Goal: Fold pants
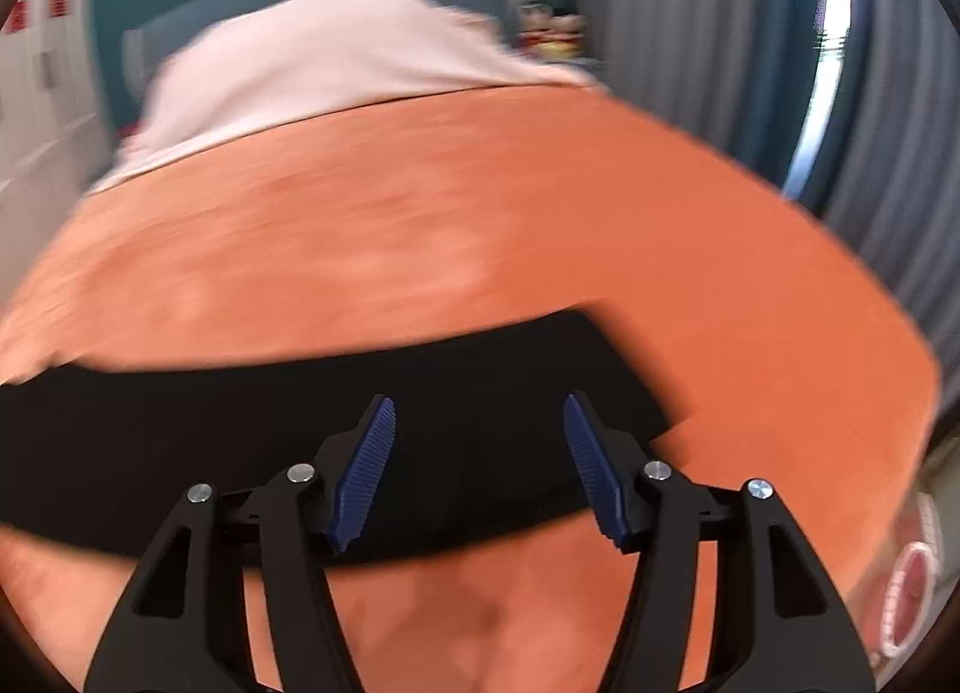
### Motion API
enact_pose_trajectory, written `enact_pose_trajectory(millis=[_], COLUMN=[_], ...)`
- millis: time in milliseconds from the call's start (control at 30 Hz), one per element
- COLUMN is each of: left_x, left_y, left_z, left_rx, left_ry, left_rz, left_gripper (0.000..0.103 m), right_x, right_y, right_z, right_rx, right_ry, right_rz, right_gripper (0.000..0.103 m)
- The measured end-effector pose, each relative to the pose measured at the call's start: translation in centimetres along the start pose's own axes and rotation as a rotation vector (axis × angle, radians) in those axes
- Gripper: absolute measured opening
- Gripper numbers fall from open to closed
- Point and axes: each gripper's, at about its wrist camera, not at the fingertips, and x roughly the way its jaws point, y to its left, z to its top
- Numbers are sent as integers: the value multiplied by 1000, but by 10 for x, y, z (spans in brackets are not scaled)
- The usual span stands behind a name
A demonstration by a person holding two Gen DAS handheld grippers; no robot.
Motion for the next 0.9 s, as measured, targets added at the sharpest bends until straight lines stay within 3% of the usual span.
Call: enact_pose_trajectory(millis=[67, 133, 167, 200, 233, 267, 300, 333, 400, 467, 533, 600, 633, 667, 700, 733, 800, 833, 867, 900], left_x=[11, 12, 12, 13, 14, 12, 4, -10, -55, -76, -53, 8, 24, 21, 11, 4, -24, -35, -46, -60], left_y=[10, 6, 0, -4, -10, -18, -26, -35, -56, -64, -65, -56, -45, -37, -38, -39, -35, -33, -34, -39], left_z=[9, 17, 24, 28, 35, 46, 56, 65, 81, 87, 85, 82, 78, 70, 66, 63, 53, 52, 47, 44], left_rx=[-16, -1, 26, 46, 58, 63, 81, 115, 201, 247, 283, 303, 284, 269, 285, 285, 254, 230, 196, 176], left_ry=[25, -1, -24, -31, -11, 1, -23, -71, -213, -264, -225, -91, -53, -93, -119, -132, -194, -208, -226, -257], left_rz=[-50, -60, -94, -119, -155, -193, -228, -261, -319, -328, -223, -59, -30, -63, -53, -28, 11, 9, -1, -30], left_gripper=[76, 77, 69, 50, 22, 17, 15, 6, 6, 8, 11, 14, 17, 19, 22, 32, 33, 33, 33, 33], right_x=[-8, -8, -7, -8, -10, -10, -12, -16, -29, -48, -53, -48, -42, -36, -34, -32, -28, -24, -19, -12], right_y=[34, 70, 90, 100, 112, 122, 136, 147, 167, 179, 186, 192, 194, 199, 201, 202, 212, 222, 235, 250], right_z=[-20, -35, -42, -47, -50, -51, -51, -50, -47, -40, -39, -50, -56, -58, -59, -57, -46, -40, -30, -21], right_rx=[-8, -1, 3, 6, 15, 24, 22, 17, -11, -34, -55, -76, -75, -66, -44, -31, -48, -62, -82, -103], right_ry=[23, 74, 102, 125, 137, 145, 160, 161, 145, 101, 90, 103, 149, 172, 197, 204, 195, 195, 200, 210], right_rz=[62, 147, 169, 194, 215, 235, 255, 258, 266, 264, 271, 246, 231, 236, 259, 283, 332, 369, 411, 451], right_gripper=[58, 58, 58, 58, 58, 58, 58, 58, 58, 58, 65, 68, 68, 68, 68, 68, 68, 65, 54, 49])
